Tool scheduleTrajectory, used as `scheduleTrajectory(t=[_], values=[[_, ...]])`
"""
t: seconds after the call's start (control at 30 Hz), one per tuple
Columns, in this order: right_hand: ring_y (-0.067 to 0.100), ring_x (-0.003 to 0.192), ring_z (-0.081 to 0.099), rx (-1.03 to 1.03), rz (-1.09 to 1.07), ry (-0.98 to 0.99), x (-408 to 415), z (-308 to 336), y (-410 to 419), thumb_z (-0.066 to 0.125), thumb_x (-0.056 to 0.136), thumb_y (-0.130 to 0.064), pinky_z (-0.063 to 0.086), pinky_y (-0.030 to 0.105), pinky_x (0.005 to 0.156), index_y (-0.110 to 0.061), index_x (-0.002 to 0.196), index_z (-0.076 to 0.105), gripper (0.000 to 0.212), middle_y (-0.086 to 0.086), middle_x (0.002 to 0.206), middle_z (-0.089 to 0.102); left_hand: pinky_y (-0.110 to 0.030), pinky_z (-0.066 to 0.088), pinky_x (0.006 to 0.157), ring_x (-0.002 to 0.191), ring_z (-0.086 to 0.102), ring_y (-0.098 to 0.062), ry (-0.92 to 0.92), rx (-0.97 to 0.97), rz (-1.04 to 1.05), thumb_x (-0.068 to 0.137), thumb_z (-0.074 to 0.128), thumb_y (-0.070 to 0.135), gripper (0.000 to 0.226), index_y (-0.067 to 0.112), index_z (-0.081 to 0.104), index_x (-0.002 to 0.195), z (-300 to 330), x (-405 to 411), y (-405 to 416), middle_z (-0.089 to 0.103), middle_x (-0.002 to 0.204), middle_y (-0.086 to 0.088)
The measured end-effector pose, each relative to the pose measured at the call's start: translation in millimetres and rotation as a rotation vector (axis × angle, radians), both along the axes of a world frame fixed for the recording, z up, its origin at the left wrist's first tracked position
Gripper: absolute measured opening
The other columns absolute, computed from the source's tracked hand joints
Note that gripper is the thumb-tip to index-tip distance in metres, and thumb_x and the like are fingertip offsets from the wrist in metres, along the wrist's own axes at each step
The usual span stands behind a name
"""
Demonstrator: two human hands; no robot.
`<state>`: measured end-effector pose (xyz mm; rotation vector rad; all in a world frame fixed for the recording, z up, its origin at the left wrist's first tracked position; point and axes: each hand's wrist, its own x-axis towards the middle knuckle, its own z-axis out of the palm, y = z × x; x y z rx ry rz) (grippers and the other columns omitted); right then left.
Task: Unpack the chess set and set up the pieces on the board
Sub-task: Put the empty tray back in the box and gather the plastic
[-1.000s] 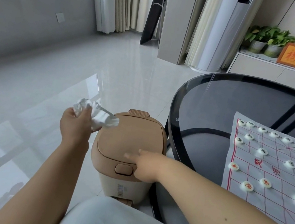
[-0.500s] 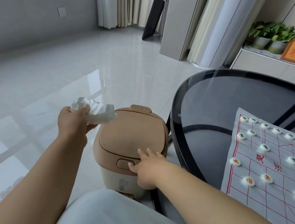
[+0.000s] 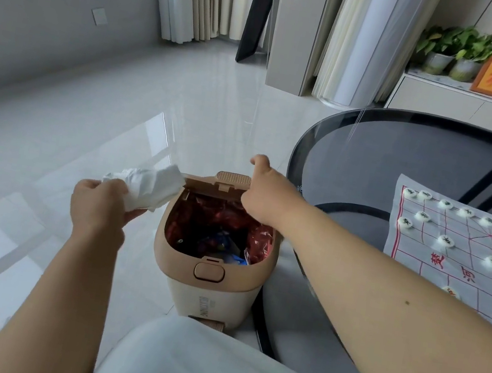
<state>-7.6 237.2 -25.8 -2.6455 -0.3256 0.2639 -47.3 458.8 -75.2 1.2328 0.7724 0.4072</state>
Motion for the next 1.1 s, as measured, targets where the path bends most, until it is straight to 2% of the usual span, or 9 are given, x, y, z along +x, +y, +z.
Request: scheduleTrajectory(t=[0.2,0.37,0.47,0.57,0.63,0.77,0.87,0.97,1.1], values=[[0.022,0.083,0.057,0.025,-0.020,0.069,11,5,2,0.039,0.084,-0.005,0.045,0.033,0.064,-0.012,0.142,0.024,0.060,0.006,0.097,0.057,-0.037,0.059,0.055,0.086,0.060,-0.036,0.280,0.161,-0.521,0.083,0.047,-0.009,0.011,-0.002,0.050,0.091,-20,11,-38,0.051,0.100,-0.017],[0.022,0.099,0.053,0.025,0.002,0.077,9,-2,-3,0.040,0.083,-0.004,0.049,0.033,0.078,-0.016,0.142,0.027,0.062,0.005,0.123,0.053,-0.028,0.038,0.051,0.063,0.052,-0.021,0.337,0.835,-0.597,0.079,0.064,0.027,0.024,0.017,0.048,0.065,-48,31,-73,0.053,0.065,0.001],[0.023,0.106,0.051,0.024,0.021,0.074,9,-2,-9,0.041,0.084,-0.005,0.048,0.034,0.081,-0.018,0.137,0.034,0.055,0.004,0.128,0.051,-0.032,0.043,0.077,0.078,0.052,-0.021,0.484,1.015,-0.718,0.081,0.064,0.035,0.020,0.022,0.051,0.073,-53,37,-68,0.053,0.075,0.005],[0.022,0.107,0.051,-0.025,0.091,0.073,3,-5,-11,0.041,0.084,-0.006,0.047,0.033,0.084,-0.019,0.129,0.045,0.047,0.003,0.124,0.054,-0.043,0.047,0.092,0.093,0.059,-0.033,0.560,0.822,-0.601,0.080,0.052,0.013,0.010,0.015,0.056,0.072,-45,28,-49,0.065,0.090,-0.010],[0.021,0.104,0.052,-0.048,0.145,0.042,-6,-6,-10,0.042,0.083,-0.006,0.046,0.030,0.081,-0.020,0.120,0.055,0.042,0.002,0.117,0.057,-0.044,0.048,0.091,0.101,0.058,-0.035,0.418,0.796,-0.339,0.077,0.045,0.008,0.025,0.014,0.065,0.091,-38,18,-34,0.066,0.104,-0.010],[0.021,0.073,0.043,-0.106,0.252,0.027,-27,-26,-4,0.045,0.080,-0.005,0.034,0.027,0.055,-0.019,0.063,0.048,0.023,0.000,0.073,0.043,-0.033,0.047,0.078,0.092,0.058,-0.021,0.072,0.926,-0.187,0.077,0.047,0.008,0.029,0.019,0.070,0.091,-11,2,-34,0.066,0.092,-0.001],[0.026,0.105,0.043,-0.253,0.324,-0.002,-42,-54,-3,0.044,0.084,-0.012,0.041,0.034,0.083,-0.013,0.101,0.064,0.026,0.007,0.105,0.048,-0.025,0.043,0.069,0.081,0.060,-0.014,0.162,0.983,-0.554,0.078,0.062,0.014,0.011,0.020,0.071,0.081,-11,1,-48,0.067,0.082,0.007],[0.028,0.119,0.027,-0.414,0.365,0.038,-50,-72,-4,0.039,0.087,-0.016,0.031,0.039,0.099,-0.021,0.135,0.048,0.049,0.008,0.121,0.036,-0.026,0.048,0.068,0.080,0.061,-0.015,0.308,1.064,-0.807,0.076,0.069,0.018,0.002,0.019,0.070,0.077,-32,5,-51,0.066,0.079,0.007],[0.031,0.122,0.024,-0.553,0.404,0.108,-49,-80,-3,0.035,0.089,-0.018,0.028,0.041,0.103,-0.031,0.148,0.026,0.061,0.011,0.127,0.033,-0.025,0.045,0.065,0.078,0.057,-0.017,0.410,1.104,-0.900,0.075,0.069,0.016,0.006,0.021,0.065,0.072,-48,12,-53,0.061,0.074,0.009]])
